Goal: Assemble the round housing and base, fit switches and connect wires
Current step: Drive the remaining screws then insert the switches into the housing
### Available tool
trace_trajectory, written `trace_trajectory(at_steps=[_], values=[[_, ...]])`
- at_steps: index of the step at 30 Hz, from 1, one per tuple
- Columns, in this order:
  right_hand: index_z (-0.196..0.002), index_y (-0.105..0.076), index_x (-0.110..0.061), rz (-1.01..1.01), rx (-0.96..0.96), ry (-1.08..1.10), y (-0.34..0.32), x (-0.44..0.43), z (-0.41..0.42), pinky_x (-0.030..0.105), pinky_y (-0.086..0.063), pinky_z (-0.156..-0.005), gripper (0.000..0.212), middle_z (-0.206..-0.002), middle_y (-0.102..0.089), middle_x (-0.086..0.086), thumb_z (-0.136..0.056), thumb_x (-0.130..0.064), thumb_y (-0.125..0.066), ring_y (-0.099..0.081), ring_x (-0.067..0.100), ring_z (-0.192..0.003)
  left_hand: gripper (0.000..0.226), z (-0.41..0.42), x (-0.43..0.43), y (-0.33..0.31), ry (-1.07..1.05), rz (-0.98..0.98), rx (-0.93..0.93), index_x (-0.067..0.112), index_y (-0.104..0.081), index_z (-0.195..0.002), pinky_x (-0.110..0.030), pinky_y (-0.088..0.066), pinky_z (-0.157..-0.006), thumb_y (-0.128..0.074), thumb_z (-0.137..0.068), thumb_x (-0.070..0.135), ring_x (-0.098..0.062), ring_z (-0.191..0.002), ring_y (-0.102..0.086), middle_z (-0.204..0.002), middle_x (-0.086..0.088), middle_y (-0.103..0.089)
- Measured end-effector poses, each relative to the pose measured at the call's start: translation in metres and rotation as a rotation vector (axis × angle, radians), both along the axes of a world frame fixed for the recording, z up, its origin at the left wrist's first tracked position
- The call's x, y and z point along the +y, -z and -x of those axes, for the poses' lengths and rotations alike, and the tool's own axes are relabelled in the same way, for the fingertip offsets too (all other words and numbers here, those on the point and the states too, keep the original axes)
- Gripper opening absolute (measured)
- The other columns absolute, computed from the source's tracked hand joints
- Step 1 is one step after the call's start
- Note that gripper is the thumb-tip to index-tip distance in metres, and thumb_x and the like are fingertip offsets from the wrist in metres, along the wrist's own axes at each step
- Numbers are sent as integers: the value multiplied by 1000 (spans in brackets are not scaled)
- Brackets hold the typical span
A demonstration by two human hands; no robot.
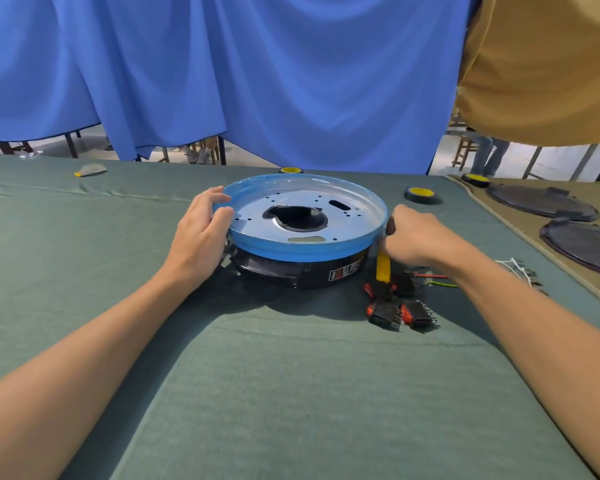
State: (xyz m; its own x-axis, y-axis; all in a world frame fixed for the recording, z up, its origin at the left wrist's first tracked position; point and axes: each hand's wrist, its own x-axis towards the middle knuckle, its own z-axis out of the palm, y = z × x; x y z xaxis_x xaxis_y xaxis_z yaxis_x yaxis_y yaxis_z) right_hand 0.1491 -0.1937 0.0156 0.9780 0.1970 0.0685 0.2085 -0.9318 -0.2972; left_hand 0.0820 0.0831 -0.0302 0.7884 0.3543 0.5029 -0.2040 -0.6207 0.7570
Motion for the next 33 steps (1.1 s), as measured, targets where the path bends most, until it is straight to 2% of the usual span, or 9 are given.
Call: trace_trajectory(at_steps=[4, 6, 11, 15, 19, 22, 27, 30, 33], values=[[-120, -44, -11, 177, -42, -25, 3, 0, 3, 44, -42, -85, 51, -118, -57, 14, -85, -46, -58, -53, 33, -108, 50, 3, -2, -2, 5, 28, 14, 14, -56, -123, -48, -42, -107, -34, -83, 37, -6, -121, -41, -145, 4, -46], [-122, -42, -11, 209, -72, -23, 5, 2, 3, 44, -39, -88, 56, -117, -57, 13, -84, -48, -60, -53, 32, -109, 49, 4, -3, -2, 5, 34, 14, 15, -57, -121, -51, -43, -106, -34, -83, 37, -5, -121, -40, -144, 5, -46], [-104, -41, -11, -15, -56, 85, 2, -1, -2, 42, -40, -69, 38, -94, -48, 12, -85, -35, -63, -49, 37, -93, 42, 5, -2, -1, 16, 33, 10, 20, -55, -116, -43, -40, -108, -34, -83, 37, -4, -121, -40, -143, 6, -46], [-109, -47, -6, -196, -161, 185, -8, -11, -10, 42, -46, -78, 36, -99, -59, 14, -86, -30, -61, -54, 35, -96, 42, 4, -1, -1, 21, 28, 22, 19, -55, -115, -24, -29, -101, -34, -83, 37, -3, -121, -40, -146, 3, -46], [-102, -45, -11, -366, -224, 156, -21, -16, -10, 36, -36, -64, 25, -100, -55, 11, -87, -27, -57, -51, 29, -87, 47, 5, -2, -3, 33, 63, 23, 18, -56, -119, -32, -38, -104, -36, -83, 39, 3, -114, -44, -144, 5, -48], [-98, -41, -18, -460, -225, 3, -33, -10, -3, 34, -43, -57, 13, -86, -59, 9, -92, -25, -50, -67, 21, -69, 47, 4, 1, -1, 37, 140, 25, 23, -54, -134, -41, -50, -96, -45, -91, 39, 19, -88, -53, -116, 16, -59], [-89, -39, -25, -607, -288, -233, -55, 28, 17, 32, -48, -54, 15, -74, -59, -3, -95, -27, -53, -65, 7, -52, 42, 0, 10, -1, 31, 308, 46, 21, -47, -145, -47, -47, -104, -44, -104, 27, -15, -131, -47, -144, 5, -50], [-86, -42, -26, -681, -279, -298, -64, 59, 24, 23, -42, -51, 22, -79, -59, -6, -90, -33, -63, -61, 12, -63, 39, 0, 9, 0, 48, 403, 67, 24, -49, -142, -26, -55, -76, -44, -103, 29, -16, -122, -51, -139, 4, -52], [-87, -45, -24, -782, -243, -335, -69, 88, 26, 34, -48, -66, 28, -85, -63, -2, -83, -31, -72, -61, 20, -83, 27, -1, 9, -1, 87, 456, 61, 32, -60, -124, -28, -54, -73, -45, -102, 26, -15, -112, -59, -124, 3, -63]])
